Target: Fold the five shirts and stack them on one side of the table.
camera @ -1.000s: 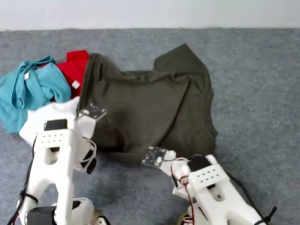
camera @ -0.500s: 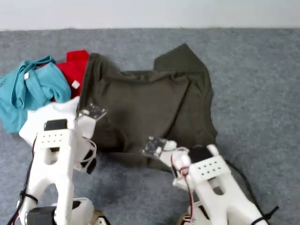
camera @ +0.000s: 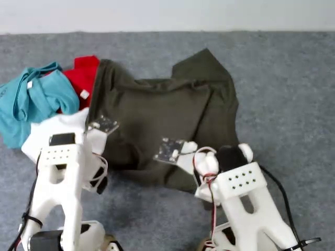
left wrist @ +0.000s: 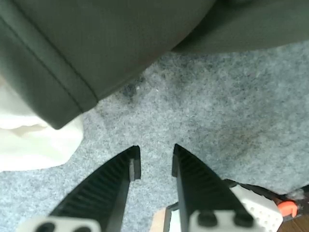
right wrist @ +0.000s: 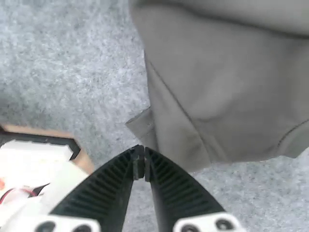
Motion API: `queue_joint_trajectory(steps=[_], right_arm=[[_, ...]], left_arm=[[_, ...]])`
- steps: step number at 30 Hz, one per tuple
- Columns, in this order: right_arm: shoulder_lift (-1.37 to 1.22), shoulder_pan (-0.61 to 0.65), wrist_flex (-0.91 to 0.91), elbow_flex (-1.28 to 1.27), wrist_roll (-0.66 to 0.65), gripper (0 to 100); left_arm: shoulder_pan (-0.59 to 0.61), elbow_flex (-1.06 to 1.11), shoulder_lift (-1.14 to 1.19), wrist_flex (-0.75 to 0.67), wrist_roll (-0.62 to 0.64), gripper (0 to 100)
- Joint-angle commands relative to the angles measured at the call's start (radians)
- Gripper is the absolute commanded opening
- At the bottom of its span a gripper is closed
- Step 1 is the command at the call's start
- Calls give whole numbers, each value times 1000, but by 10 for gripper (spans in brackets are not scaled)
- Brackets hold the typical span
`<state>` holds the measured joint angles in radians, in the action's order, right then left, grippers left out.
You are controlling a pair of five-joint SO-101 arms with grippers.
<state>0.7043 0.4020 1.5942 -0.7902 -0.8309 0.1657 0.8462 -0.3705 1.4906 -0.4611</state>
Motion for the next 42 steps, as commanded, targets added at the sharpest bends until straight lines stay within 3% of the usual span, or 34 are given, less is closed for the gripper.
queue_joint_trajectory(steps=[1,4,12,19,27,31,34,36,42], right_arm=[[7,7,88,9,-12,28],[16,24,85,-86,-14,77],[5,65,-173,-308,-12,82],[5,68,-208,-342,-14,84],[5,61,-472,-509,-14,80],[7,-5,-562,-522,-14,76],[13,-47,-558,-503,-86,9],[16,-74,-513,-480,-155,17],[16,-137,-334,-293,-176,10]], left_arm=[[2,-2,-25,0,8,111],[-2,-2,-25,0,8,111],[-2,-2,-25,0,8,111],[-2,-2,-25,0,8,111],[-2,-2,-25,0,8,111],[-2,-2,-25,0,8,111],[-2,-2,-25,0,8,111],[-2,-2,-25,0,8,111],[-2,-1,-25,0,8,111]])
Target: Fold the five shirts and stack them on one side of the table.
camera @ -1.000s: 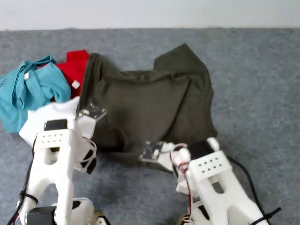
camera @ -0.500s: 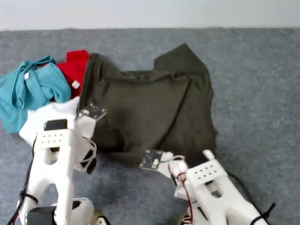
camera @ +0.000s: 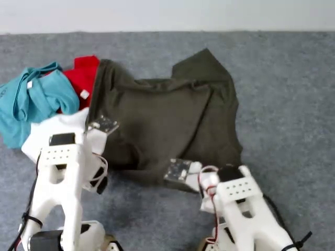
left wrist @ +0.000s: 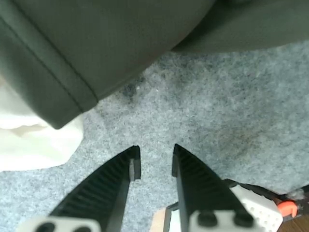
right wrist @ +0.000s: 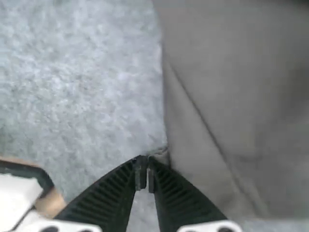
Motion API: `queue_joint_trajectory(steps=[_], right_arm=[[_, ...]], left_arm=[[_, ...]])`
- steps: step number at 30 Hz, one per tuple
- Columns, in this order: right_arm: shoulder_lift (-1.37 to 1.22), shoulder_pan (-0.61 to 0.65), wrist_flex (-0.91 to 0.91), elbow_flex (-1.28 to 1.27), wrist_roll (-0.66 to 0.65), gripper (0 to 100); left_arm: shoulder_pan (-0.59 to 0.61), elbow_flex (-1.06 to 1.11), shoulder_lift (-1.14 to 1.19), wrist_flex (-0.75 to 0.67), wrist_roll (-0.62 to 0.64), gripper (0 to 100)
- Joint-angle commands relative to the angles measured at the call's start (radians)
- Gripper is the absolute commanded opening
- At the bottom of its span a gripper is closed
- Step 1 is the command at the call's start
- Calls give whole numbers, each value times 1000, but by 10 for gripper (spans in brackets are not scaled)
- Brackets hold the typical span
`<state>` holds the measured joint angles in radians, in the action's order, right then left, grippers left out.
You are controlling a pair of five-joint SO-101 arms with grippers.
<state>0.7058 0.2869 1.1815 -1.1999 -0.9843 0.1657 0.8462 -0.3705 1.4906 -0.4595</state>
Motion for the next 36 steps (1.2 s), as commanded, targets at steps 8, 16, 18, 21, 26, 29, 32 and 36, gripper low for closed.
queue_joint_trajectory(steps=[8,16,18,21,26,29,32,36], right_arm=[[15,-22,354,371,-23,10],[16,-28,440,454,-18,10],[35,-28,456,479,-15,10],[105,-28,509,580,-12,10],[216,-28,601,792,78,10],[255,-30,610,858,127,10],[280,-30,610,913,172,10],[305,-30,610,1039,239,10]], left_arm=[[-2,-1,-25,0,6,111],[0,-1,-25,0,6,111],[3,-1,-25,0,6,111],[2,-1,-25,0,6,111],[-2,-2,-25,0,6,111],[-2,-2,-25,0,6,111],[0,-2,-28,0,6,111],[0,-2,-26,0,6,111]])
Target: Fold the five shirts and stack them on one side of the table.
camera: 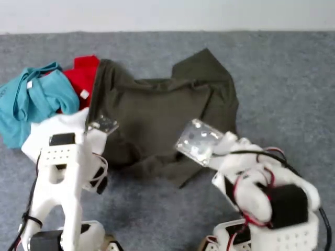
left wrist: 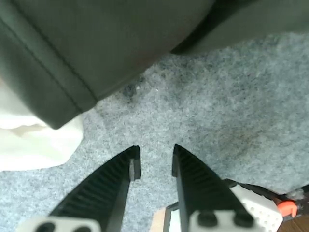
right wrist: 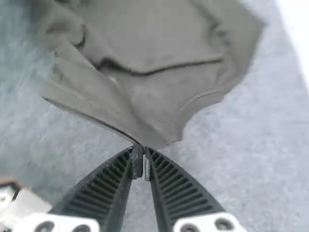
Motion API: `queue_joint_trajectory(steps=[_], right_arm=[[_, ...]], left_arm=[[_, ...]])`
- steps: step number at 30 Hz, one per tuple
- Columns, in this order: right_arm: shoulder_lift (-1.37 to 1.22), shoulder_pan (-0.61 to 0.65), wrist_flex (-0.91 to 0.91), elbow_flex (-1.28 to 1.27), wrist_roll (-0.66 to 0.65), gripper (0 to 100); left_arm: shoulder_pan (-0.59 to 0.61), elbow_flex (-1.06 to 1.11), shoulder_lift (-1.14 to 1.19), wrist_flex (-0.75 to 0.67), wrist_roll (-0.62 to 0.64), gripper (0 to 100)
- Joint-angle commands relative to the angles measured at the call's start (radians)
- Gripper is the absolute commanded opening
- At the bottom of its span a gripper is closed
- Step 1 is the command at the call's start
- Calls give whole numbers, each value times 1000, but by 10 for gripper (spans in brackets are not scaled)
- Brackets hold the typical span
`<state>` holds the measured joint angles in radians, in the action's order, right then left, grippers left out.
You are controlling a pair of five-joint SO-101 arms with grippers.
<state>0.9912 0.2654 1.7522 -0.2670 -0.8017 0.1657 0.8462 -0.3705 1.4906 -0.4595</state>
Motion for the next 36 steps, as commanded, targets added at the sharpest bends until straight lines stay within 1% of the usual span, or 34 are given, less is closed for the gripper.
queue_joint_trajectory(steps=[1,5,8,10,14,17,20,21,23,26,28,31,34,36], right_arm=[[22,-8,39,140,74,10],[21,-15,39,239,126,10],[13,-68,28,287,143,10],[13,-96,21,288,137,10],[1,-104,31,222,141,14],[-8,-99,31,46,144,39],[-18,-105,-21,-203,144,129],[-12,-105,-64,-287,144,147],[-18,-113,-174,-443,137,151],[-22,-160,-360,-646,135,151],[-22,-196,-406,-727,132,151],[-21,-254,-409,-801,80,151],[-21,-329,-456,-870,48,150],[-21,-348,-489,-896,43,150]], left_arm=[[-2,-2,-26,-2,6,111],[-2,-12,-25,-8,6,114],[-2,-10,-25,-41,6,115],[-3,-10,-25,-80,6,115],[-3,-10,-25,-158,8,115],[-3,-7,-25,-147,9,115],[-3,-2,-25,-106,9,115],[-3,-2,-25,-95,9,115],[-3,-2,-25,-87,9,115],[-3,-1,-25,-87,9,115],[-3,4,-25,-86,9,115],[-3,38,-25,-92,9,115],[-3,62,-25,-94,8,115],[-3,70,-25,-95,8,115]])
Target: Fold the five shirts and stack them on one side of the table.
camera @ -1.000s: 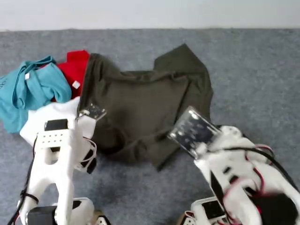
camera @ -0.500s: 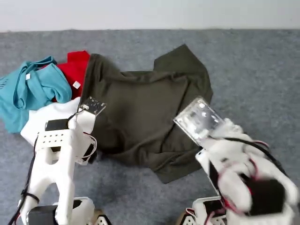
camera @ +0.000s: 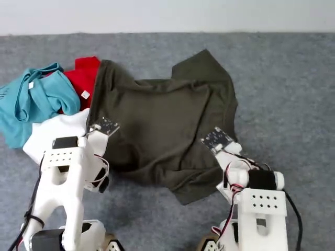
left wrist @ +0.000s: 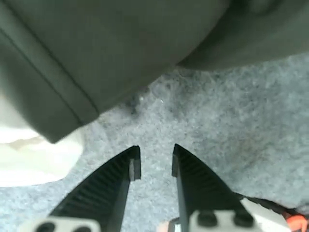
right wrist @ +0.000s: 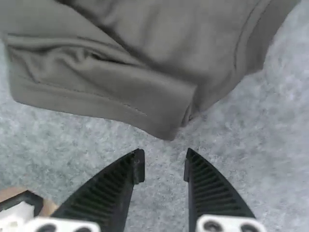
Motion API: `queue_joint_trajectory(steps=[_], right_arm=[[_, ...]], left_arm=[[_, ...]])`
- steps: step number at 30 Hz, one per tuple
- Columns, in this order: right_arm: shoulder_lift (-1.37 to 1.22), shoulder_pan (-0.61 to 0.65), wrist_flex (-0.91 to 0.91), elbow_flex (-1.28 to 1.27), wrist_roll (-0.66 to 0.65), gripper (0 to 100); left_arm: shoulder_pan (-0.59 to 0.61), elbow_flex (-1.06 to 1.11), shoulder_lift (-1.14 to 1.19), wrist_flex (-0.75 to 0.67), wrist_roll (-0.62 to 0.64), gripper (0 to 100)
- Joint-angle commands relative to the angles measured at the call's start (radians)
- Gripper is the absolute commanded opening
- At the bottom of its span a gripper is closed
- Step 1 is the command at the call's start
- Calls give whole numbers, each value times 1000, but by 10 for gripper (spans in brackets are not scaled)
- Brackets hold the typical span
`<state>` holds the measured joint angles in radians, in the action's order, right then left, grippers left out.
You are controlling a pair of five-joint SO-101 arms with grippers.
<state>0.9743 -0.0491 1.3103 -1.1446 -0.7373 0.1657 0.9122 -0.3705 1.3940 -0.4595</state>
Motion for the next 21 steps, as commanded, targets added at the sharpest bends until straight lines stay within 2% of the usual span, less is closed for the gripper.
queue_joint_trajectory(steps=[1,7,9,15,21], right_arm=[[-4,-33,-56,-25,-20,150],[-5,-21,-70,-34,-12,150],[-5,19,-70,-49,-8,150],[-5,180,-136,-61,124,150],[-7,185,-226,-109,127,110]], left_arm=[[-3,4,-25,-5,8,115],[-3,50,-25,-95,8,115],[-3,64,-25,-112,8,115],[-3,67,-25,-117,8,115],[-3,67,-25,-112,8,115]])
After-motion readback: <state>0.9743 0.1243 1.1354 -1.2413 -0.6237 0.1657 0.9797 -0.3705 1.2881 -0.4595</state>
